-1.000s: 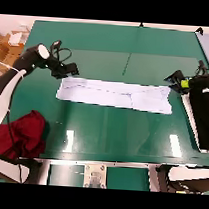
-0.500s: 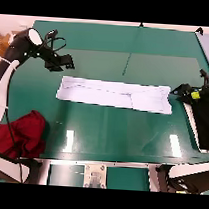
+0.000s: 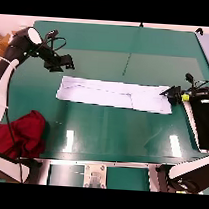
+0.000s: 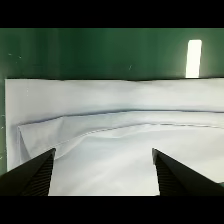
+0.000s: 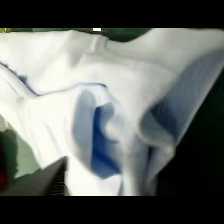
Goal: Fold the shirts.
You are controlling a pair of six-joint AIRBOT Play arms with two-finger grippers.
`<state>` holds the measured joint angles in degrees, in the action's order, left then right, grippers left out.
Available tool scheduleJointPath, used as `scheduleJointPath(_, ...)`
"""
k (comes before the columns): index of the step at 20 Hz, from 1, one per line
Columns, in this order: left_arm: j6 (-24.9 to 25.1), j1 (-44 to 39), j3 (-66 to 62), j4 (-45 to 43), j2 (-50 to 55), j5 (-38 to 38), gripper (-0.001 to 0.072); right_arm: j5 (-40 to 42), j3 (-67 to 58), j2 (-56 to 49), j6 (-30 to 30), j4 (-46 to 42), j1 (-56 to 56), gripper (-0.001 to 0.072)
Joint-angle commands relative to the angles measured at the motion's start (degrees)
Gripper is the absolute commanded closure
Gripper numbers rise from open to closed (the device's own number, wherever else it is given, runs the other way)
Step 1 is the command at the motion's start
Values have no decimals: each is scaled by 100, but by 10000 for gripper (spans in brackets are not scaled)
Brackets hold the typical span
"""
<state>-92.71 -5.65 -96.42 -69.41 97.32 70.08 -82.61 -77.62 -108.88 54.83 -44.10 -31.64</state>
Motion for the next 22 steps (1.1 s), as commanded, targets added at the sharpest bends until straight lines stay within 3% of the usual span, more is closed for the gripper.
scheduleJointPath(1,-24,-2,-7,275,2,-24,-1,129,-245,-116,50,63,205,432)
scheduleJointPath(2,-24,-2,-4,411,2,-28,2,103,-387,-114,68,68,262,602)
scheduleJointPath(3,0,-2,-7,531,2,-44,239,42,-520,-114,155,66,304,674)
scheduleJointPath(4,92,-2,-4,640,2,-72,533,-74,-678,-114,197,68,341,698)
scheduleJointPath(5,225,-4,-4,778,2,-116,681,-214,-837,-107,216,63,372,698)
scheduleJointPath(9,245,-369,7,1187,74,-640,685,-732,-1506,127,603,61,463,699)
scheduleJointPath(13,468,-1676,7,1482,802,-1410,684,-1325,-2135,614,979,63,549,699)
scheduleJointPath(18,1287,-3093,-249,3644,2199,-3254,684,-1827,-2682,1290,1228,66,826,699)
scheduleJointPath(22,1340,-3506,-1141,4295,3032,-3410,684,-1952,-2778,1641,1274,63,1095,699)
